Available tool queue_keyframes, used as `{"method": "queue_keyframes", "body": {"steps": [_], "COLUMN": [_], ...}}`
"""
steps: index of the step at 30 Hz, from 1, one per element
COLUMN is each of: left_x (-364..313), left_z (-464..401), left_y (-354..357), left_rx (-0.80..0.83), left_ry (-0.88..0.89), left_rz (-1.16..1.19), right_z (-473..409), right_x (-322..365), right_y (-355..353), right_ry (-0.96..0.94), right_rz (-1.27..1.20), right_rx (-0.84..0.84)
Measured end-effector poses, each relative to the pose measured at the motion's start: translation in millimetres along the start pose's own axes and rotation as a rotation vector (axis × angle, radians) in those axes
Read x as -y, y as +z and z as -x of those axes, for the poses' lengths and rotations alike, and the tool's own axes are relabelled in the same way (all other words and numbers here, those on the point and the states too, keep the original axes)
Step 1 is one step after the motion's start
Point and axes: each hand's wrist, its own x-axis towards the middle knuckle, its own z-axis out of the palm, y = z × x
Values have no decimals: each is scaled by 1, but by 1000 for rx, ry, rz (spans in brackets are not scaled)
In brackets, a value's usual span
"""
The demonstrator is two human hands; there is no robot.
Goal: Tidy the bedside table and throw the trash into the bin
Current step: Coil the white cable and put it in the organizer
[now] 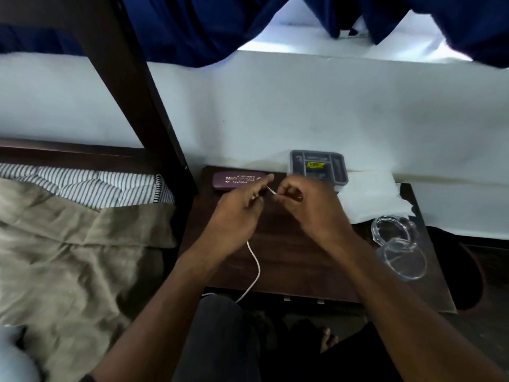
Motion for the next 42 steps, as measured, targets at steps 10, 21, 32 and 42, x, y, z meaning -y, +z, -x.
{"method": "queue_keyframes", "body": {"steps": [10,21,32,42], "left_x": [-59,-60,-99,-105], "left_z": [-22,-18,-41,-12], "left_y": [39,63,19,6], "left_rx": [-178,-59,212,578], "left_ry": [-24,-182,-252,-489], "left_rz": [99,507,751,846], "right_z": [-10,32,32,9], "right_x": [-10,-32,-32,-42], "right_y": [-74,-26,-49,-103], "right_ry": [-32,255,-10,163], "right_rz": [-128,-758,-477,-411], "right_rx": [-247,140,229,479]}}
